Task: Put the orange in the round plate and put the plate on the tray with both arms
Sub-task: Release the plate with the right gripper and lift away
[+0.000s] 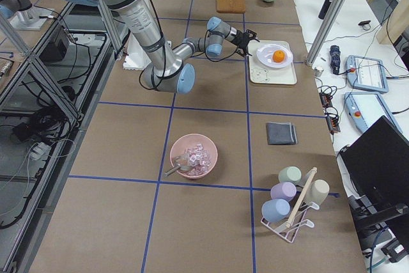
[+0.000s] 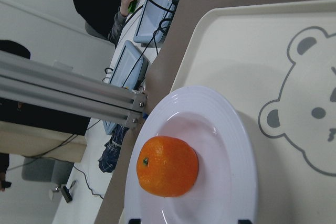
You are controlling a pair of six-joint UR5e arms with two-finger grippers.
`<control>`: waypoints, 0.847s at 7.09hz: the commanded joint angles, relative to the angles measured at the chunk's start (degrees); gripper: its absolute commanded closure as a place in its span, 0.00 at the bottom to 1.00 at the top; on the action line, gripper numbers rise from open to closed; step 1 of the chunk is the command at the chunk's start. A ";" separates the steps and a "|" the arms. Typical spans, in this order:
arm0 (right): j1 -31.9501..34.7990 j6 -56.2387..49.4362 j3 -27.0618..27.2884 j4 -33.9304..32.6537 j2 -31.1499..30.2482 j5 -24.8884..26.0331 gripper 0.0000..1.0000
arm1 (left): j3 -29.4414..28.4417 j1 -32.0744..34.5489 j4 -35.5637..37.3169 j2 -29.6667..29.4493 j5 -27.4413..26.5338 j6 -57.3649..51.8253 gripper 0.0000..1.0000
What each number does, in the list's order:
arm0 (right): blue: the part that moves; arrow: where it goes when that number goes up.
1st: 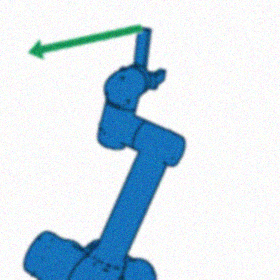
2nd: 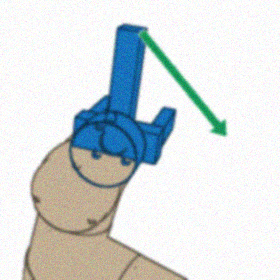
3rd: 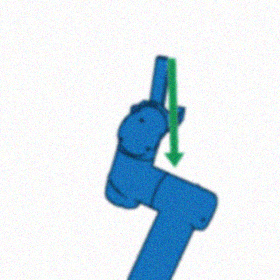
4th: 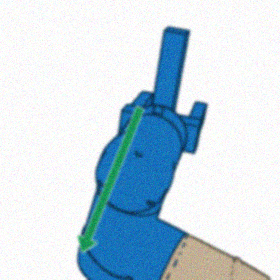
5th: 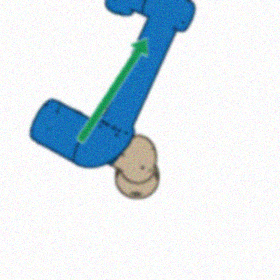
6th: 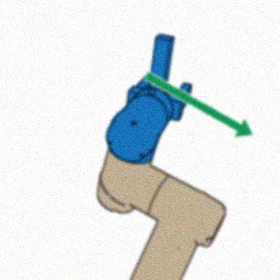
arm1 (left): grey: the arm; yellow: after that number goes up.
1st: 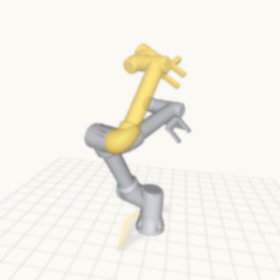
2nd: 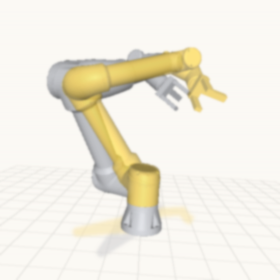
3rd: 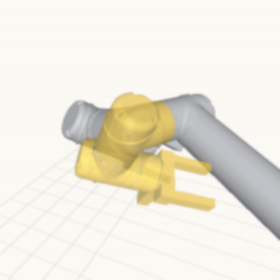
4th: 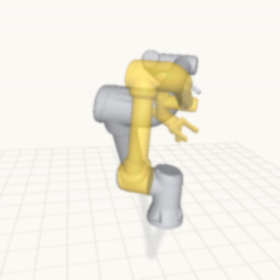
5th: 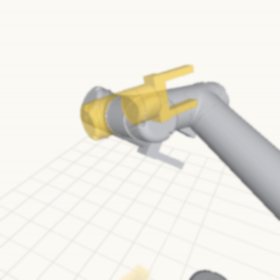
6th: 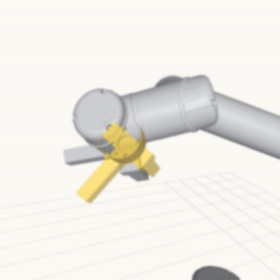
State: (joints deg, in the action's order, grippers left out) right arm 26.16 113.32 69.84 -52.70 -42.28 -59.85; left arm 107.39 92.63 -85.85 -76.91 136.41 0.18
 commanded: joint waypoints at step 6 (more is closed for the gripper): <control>16.67 -53.46 26.54 -30.42 -14.81 -38.07 0.00 | 0.01 0.01 -0.02 0.01 0.00 -0.26 0.02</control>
State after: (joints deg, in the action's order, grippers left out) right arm 36.85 70.57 91.21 -80.40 -52.20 -88.83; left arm 107.40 92.64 -85.87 -76.90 136.41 0.08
